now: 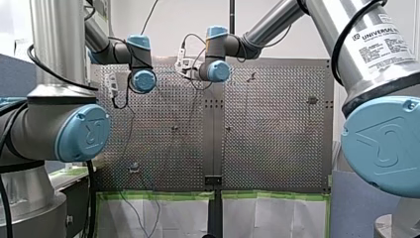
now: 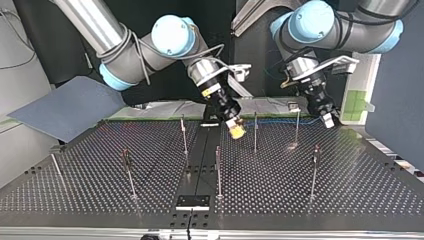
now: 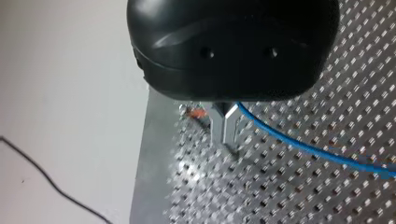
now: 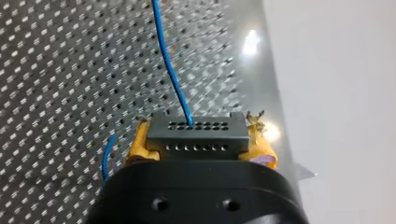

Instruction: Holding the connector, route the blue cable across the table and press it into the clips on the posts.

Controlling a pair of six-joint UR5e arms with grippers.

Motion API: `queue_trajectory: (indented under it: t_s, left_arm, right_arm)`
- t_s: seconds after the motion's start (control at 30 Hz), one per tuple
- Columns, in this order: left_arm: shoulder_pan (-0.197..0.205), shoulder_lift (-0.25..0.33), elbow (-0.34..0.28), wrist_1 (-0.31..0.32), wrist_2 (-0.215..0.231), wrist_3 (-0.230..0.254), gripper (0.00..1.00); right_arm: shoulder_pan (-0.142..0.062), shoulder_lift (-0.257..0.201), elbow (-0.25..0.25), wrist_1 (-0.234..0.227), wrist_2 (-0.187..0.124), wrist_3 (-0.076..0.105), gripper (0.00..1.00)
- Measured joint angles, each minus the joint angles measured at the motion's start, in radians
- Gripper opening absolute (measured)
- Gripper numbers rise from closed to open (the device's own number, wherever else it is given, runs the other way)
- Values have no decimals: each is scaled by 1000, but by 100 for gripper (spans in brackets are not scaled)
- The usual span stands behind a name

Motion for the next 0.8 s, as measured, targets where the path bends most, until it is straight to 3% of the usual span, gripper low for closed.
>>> queue_trajectory:
  t_s: [0.23,0.57,0.8]
  left_arm:
    - [31,-5,41,-12,38,-13,0]
    - [72,-75,89,-28,83,-28,0]
    - [119,-87,94,-18,117,-34,0]
  right_arm:
    - [5,25,-66,13,-9,17,0]
    - [20,108,-121,38,-9,20,0]
    - [22,158,-161,55,-10,20,0]
